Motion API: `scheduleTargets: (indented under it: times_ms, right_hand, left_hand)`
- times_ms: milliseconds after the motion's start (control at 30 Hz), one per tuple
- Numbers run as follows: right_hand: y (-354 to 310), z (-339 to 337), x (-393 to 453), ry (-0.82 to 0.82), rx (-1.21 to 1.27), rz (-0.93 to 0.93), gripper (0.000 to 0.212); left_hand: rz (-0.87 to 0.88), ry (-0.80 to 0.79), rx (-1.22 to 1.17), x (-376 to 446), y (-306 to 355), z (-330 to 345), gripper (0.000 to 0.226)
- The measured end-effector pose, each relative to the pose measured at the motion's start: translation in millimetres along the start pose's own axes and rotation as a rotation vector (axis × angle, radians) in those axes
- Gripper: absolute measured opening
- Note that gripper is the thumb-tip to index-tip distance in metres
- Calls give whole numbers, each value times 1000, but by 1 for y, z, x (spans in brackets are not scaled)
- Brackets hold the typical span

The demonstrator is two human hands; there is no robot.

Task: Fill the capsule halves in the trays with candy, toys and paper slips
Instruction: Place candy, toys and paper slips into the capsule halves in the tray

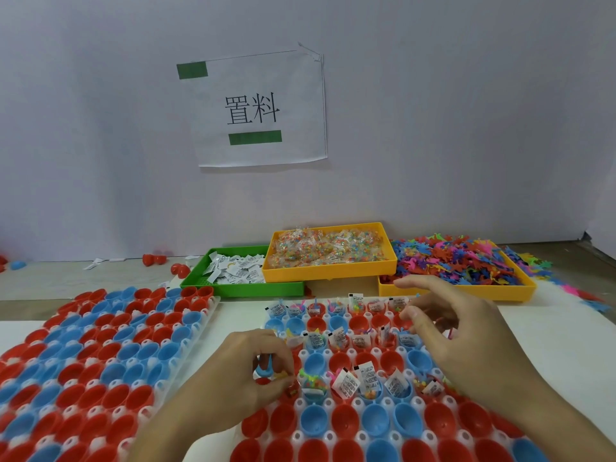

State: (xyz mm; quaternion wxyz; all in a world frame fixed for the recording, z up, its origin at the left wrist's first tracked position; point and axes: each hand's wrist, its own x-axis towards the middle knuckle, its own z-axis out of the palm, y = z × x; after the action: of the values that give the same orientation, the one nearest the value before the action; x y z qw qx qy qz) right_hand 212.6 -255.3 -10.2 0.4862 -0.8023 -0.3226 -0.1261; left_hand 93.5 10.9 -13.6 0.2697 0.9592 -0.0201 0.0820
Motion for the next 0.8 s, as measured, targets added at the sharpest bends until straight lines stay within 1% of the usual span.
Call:
scheduleTargets:
  times_ms: [133,200,267,300,367,400,467,567,633,700,800]
  right_hand:
    - [-2,0,0,2,1,-7,39]
    - [-1,-1,0,2,3,-6,38]
    - [-1,-1,1,1,10,0,38]
    - [-1,-2,1,3,14,2,38]
    - [0,-2,1,3,15,7,38]
    - [0,-2,1,2,14,9,37]
    - [2,-1,2,3,16,16,38]
    - [3,-2,2,4,18,26,39]
    - [3,-3,2,6,28,29,39]
    - [4,-4,2,5,44,31,39]
    - [5,-4,3,3,58,30,41]
  left_hand:
    - [45,11,-52,-3,-2,-3,17]
    - [38,30,-83,-3,-4,-8,16]
    - [-5,137,-100,3,-10,-13,16]
    - [-50,229,-97,9,-13,-16,18]
    - [-186,411,-91,31,-21,-23,14]
    - [-267,473,-98,45,-26,-27,12]
    - [-398,538,-89,75,-39,-34,8]
    - [-510,532,-14,116,-62,-41,12]
    - [-584,462,25,139,-76,-40,14]
    - [-648,400,77,156,-89,-35,27]
    - [-679,357,149,171,-99,-30,33]
